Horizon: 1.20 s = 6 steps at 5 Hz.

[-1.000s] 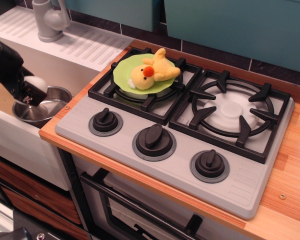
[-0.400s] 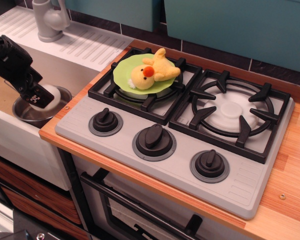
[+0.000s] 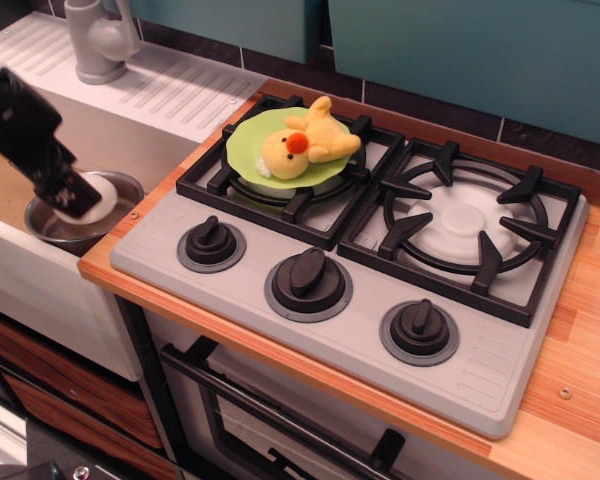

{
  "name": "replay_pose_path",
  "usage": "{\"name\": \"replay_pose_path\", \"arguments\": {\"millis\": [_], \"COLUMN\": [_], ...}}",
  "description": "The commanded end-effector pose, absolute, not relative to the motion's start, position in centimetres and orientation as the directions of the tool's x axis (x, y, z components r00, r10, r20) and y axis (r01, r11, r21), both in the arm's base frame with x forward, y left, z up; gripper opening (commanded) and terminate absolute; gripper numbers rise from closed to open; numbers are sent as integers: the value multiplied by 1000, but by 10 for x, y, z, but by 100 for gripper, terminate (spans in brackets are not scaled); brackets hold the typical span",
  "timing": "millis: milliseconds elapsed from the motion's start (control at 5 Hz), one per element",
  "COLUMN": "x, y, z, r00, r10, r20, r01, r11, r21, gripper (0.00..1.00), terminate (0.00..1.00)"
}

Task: Put stuffedduck on plate and egg in pot or pan in sink

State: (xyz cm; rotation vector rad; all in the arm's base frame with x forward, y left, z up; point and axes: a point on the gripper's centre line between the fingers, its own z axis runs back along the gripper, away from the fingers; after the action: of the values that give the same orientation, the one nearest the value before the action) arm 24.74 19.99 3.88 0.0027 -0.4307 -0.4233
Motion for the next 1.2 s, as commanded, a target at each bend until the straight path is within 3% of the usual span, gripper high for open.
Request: {"name": "replay_pose_path", "arguments": {"millis": [0, 600, 1000], "x": [253, 255, 255], "y": [164, 105, 105], "z": [107, 165, 165], "r00": [915, 973, 973], "r10": [-328, -199, -199], "r20": [236, 120, 120], "r01": [292, 188, 188], "r11": [940, 977, 977], "r21": [175, 102, 102], "gripper": [100, 100, 100], "terminate": [0, 0, 0]}}
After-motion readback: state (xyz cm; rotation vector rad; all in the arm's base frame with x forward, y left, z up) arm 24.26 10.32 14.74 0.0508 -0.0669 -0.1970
